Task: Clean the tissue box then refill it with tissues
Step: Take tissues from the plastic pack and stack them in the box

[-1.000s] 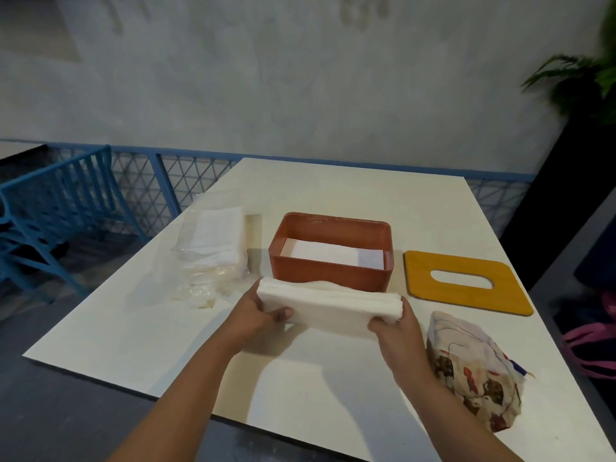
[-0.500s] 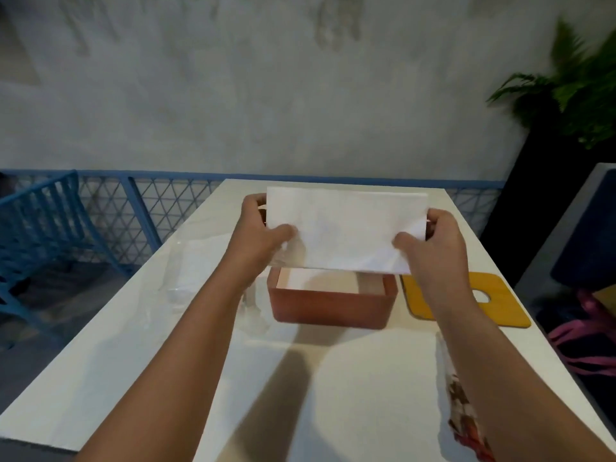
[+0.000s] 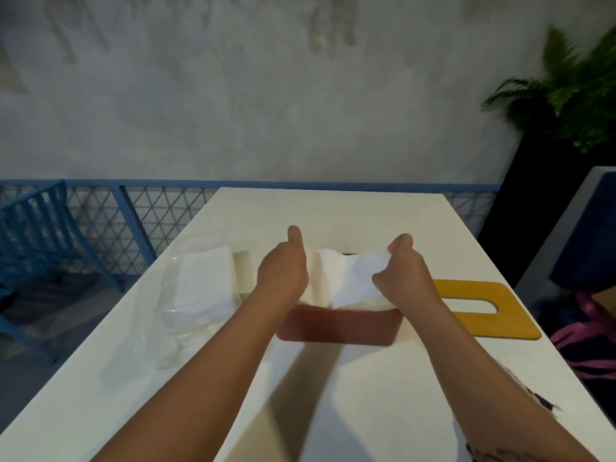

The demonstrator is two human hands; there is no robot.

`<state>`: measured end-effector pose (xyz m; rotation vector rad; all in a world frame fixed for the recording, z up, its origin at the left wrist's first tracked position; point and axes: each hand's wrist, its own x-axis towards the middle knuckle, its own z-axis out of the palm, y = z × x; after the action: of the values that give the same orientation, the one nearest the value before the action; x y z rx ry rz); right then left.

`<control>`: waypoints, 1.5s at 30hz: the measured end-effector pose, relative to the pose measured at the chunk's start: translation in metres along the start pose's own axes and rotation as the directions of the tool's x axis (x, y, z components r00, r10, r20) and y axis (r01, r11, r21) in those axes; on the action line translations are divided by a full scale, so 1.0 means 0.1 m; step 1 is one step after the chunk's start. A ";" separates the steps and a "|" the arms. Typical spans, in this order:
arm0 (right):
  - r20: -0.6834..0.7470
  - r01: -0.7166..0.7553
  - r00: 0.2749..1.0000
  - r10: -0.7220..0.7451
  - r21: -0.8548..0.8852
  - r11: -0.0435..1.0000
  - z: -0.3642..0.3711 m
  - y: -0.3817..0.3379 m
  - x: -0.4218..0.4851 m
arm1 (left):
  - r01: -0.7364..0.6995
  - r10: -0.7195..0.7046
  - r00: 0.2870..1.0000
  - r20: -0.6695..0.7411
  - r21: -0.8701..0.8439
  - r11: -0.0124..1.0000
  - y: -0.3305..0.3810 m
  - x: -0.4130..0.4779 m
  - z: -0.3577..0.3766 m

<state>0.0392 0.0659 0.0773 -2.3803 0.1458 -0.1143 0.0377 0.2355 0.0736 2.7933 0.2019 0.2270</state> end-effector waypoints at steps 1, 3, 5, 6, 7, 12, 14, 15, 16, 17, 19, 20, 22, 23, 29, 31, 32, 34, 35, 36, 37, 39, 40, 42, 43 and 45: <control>0.003 0.000 1.000 0.000 -0.045 0.999 0.03 0.01 0.01 | -0.011 0.010 1.000 0.013 0.029 1.000 0.01 0.01 0.03; 0.025 -0.006 1.000 0.008 -0.111 0.994 0.09 0.01 0.03 | -0.025 0.023 0.999 0.031 0.074 0.997 0.02 0.02 0.06; 0.060 0.001 0.998 0.008 -0.156 0.988 0.13 0.02 0.04 | -0.035 0.031 0.999 0.032 0.108 0.994 0.02 0.04 0.09; 0.075 0.013 0.997 0.001 -0.177 0.984 0.15 0.02 0.04 | -0.040 0.036 0.999 0.035 0.122 0.992 0.01 0.04 0.11; 0.084 0.026 0.996 -0.009 -0.202 0.979 0.18 0.02 0.05 | -0.045 0.040 0.998 0.038 0.135 0.990 0.01 0.04 0.12; 0.094 0.073 0.995 -0.044 -0.327 0.942 0.22 0.02 0.03 | -0.079 0.073 0.996 0.041 0.143 0.987 -0.01 0.03 0.15; 0.086 0.099 0.994 -0.072 -0.371 0.923 0.19 0.01 0.02 | -0.087 0.085 0.996 0.023 0.150 0.985 -0.02 0.02 0.17; 0.078 0.107 0.993 -0.084 -0.388 0.915 0.18 0.01 0.01 | -0.090 0.089 0.996 0.013 0.161 0.983 -0.02 0.02 0.17; 0.068 0.110 0.994 -0.091 -0.398 0.911 0.16 0.00 0.00 | -0.094 0.095 0.995 0.004 0.168 0.981 -0.02 0.02 0.17; 0.056 0.113 0.994 -0.098 -0.399 0.910 0.14 -0.01 -0.01 | -0.102 0.104 0.995 -0.004 0.172 0.980 -0.02 0.03 0.16; 0.021 0.131 0.991 -0.133 -0.389 0.912 0.10 -0.01 -0.02 | -0.120 0.122 0.993 0.000 0.180 0.976 0.00 0.04 0.15; 0.014 0.151 0.987 -0.158 -0.380 0.912 0.09 -0.02 -0.01 | -0.129 0.129 0.992 0.015 0.180 0.975 0.00 0.06 0.15; 0.079 0.224 0.975 -0.209 -0.375 0.900 0.09 -0.01 0.02 | -0.152 0.141 0.987 0.073 0.168 0.974 0.02 0.09 0.16; 0.147 0.260 0.964 -0.220 -0.377 0.889 0.10 0.00 0.05 | -0.164 0.148 0.983 0.108 0.161 0.973 0.03 0.09 0.16; 0.478 0.346 0.872 -0.110 -0.440 0.829 0.21 0.02 0.19 | -0.180 0.108 0.934 0.339 0.191 0.965 0.09 0.12 0.24; 0.503 0.372 0.858 -0.104 -0.469 0.801 0.23 0.03 0.23 | -0.155 0.071 0.918 0.390 0.188 0.970 0.10 0.14 0.28; 0.508 0.373 0.855 -0.102 -0.466 0.803 0.24 0.03 0.24 | -0.150 0.061 0.913 0.404 0.193 0.970 0.10 0.15 0.30; 0.521 0.387 0.847 -0.110 -0.461 0.798 0.26 0.04 0.27 | -0.147 0.045 0.900 0.434 0.204 0.968 0.10 0.19 0.32; 0.532 0.398 0.839 -0.110 -0.463 0.792 0.27 0.04 0.29 | -0.146 0.039 0.893 0.448 0.208 0.967 0.10 0.20 0.33; 0.545 0.410 0.831 -0.110 -0.467 0.783 0.27 0.05 0.31 | -0.148 0.035 0.888 0.458 0.212 0.966 0.10 0.21 0.34; 0.559 0.424 0.822 -0.108 -0.475 0.771 0.27 0.05 0.33 | -0.149 0.033 0.885 0.464 0.217 0.965 0.10 0.22 0.35; 0.588 0.470 0.801 -0.113 -0.501 0.727 0.29 0.03 0.36 | -0.146 0.026 0.881 0.472 0.220 0.965 0.09 0.24 0.37; 0.599 0.491 0.793 -0.116 -0.515 0.703 0.30 0.02 0.37 | -0.143 0.023 0.880 0.475 0.217 0.966 0.08 0.25 0.39; 0.609 0.517 0.784 -0.120 -0.534 0.669 0.33 0.03 0.39 | -0.131 0.012 0.877 0.481 0.215 0.968 0.08 0.26 0.40; 0.608 0.524 0.783 -0.129 -0.533 0.664 0.35 0.04 0.41 | -0.120 0.000 0.874 0.486 0.216 0.969 0.08 0.27 0.39; 0.604 0.536 0.783 -0.148 -0.536 0.653 0.35 0.06 0.42 | -0.098 -0.027 0.867 0.497 0.223 0.970 0.09 0.28 0.37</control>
<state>0.0848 0.0794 0.0492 -3.0577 -0.6772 0.4897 0.0729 0.2201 0.0464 2.9793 0.0510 -0.5495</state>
